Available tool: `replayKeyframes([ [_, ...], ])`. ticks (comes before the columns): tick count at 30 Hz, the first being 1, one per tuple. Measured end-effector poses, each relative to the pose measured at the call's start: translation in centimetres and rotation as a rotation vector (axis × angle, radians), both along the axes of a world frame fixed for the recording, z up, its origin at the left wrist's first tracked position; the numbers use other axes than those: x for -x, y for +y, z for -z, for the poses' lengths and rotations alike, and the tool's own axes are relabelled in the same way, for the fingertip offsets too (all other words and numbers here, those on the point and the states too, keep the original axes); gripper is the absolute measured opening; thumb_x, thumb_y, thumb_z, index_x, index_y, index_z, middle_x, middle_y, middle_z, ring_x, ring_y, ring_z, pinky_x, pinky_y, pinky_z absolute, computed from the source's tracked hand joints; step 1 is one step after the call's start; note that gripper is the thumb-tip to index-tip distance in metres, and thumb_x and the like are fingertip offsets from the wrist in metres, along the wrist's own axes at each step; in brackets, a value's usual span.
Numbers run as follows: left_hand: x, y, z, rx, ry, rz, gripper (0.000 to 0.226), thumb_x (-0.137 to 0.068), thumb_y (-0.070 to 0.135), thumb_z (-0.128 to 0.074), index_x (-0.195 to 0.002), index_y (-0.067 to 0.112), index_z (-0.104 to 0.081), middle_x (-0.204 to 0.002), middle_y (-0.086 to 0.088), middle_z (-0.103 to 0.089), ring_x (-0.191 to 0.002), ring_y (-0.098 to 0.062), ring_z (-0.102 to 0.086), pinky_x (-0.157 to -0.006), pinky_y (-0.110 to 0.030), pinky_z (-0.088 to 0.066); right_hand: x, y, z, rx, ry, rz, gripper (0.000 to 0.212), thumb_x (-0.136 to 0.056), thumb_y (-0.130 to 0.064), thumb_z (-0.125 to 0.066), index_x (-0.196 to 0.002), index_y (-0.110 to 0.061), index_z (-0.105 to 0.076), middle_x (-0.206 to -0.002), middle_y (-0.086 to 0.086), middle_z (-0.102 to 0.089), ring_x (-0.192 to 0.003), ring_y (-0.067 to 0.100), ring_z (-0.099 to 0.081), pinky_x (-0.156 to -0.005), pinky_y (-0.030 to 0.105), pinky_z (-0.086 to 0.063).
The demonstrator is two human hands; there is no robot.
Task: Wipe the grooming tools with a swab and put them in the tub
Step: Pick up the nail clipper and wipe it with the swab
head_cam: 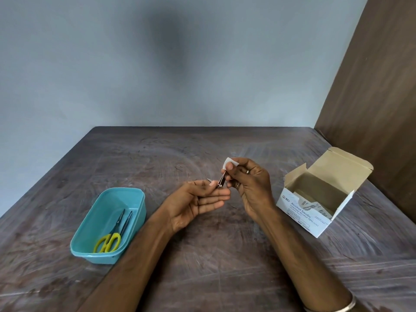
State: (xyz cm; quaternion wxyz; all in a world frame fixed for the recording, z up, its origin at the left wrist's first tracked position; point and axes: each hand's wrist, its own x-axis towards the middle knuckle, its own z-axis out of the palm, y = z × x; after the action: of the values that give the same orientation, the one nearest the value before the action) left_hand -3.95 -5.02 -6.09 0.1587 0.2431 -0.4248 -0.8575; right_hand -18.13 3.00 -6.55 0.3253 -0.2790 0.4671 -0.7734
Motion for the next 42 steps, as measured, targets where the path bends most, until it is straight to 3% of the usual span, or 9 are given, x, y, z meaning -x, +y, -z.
replayKeyframes([
  [8,0.03,0.10,0.20,0.059,-0.052,0.022,0.010,-0.079,0.007,-0.063,-0.080,0.004,-0.073,-0.097,-0.025,-0.073,-0.088,-0.028,-0.075,-0.078,-0.033,-0.062,-0.25,-0.11,0.15,-0.014,0.051,0.057,0.009,-0.082,-0.003,-0.074,-0.088,-0.006,-0.068,-0.068,0.001,-0.071,-0.057,0.015,-0.062,-0.046,0.025,-0.047],
  [18,-0.03,0.07,0.13,0.106,-0.082,0.044,0.022,-0.075,0.008,-0.065,-0.095,-0.001,-0.068,-0.097,-0.025,-0.073,-0.088,-0.028,-0.075,-0.078,-0.033,-0.062,-0.27,0.10,0.18,-0.091,0.146,-0.055,0.012,-0.078,-0.006,-0.080,-0.086,-0.010,-0.072,-0.074,0.006,-0.075,-0.064,0.014,-0.067,-0.052,0.025,-0.047],
  [23,-0.13,0.08,0.10,0.162,-0.098,0.059,0.013,-0.086,0.004,-0.061,-0.085,0.004,-0.074,-0.096,-0.025,-0.074,-0.087,-0.027,-0.075,-0.075,-0.033,-0.062,-0.09,0.22,0.18,-0.157,0.163,-0.075,0.011,-0.077,-0.007,-0.082,-0.084,-0.011,-0.074,-0.076,0.010,-0.075,-0.065,0.016,-0.067,-0.055,0.026,-0.048],
  [34,-0.30,-0.10,0.23,0.230,-0.153,0.071,0.013,-0.092,0.004,-0.060,-0.094,-0.001,-0.072,-0.098,-0.030,-0.072,-0.084,-0.027,-0.075,-0.077,-0.035,-0.062,-0.19,0.23,0.17,-0.241,0.181,-0.125,0.010,-0.077,-0.006,-0.081,-0.084,-0.008,-0.075,-0.080,0.014,-0.075,-0.067,0.019,-0.067,-0.063,0.033,-0.047],
  [42,-0.15,0.02,0.20,0.318,-0.214,0.034,0.013,-0.092,0.010,-0.062,-0.095,0.000,-0.070,-0.097,-0.025,-0.074,-0.089,-0.029,-0.075,-0.081,-0.035,-0.061,-0.28,0.17,0.27,-0.273,0.294,-0.090,0.011,-0.077,-0.011,-0.083,-0.083,-0.010,-0.074,-0.079,0.011,-0.077,-0.063,0.014,-0.065,-0.049,0.027,-0.041],
])
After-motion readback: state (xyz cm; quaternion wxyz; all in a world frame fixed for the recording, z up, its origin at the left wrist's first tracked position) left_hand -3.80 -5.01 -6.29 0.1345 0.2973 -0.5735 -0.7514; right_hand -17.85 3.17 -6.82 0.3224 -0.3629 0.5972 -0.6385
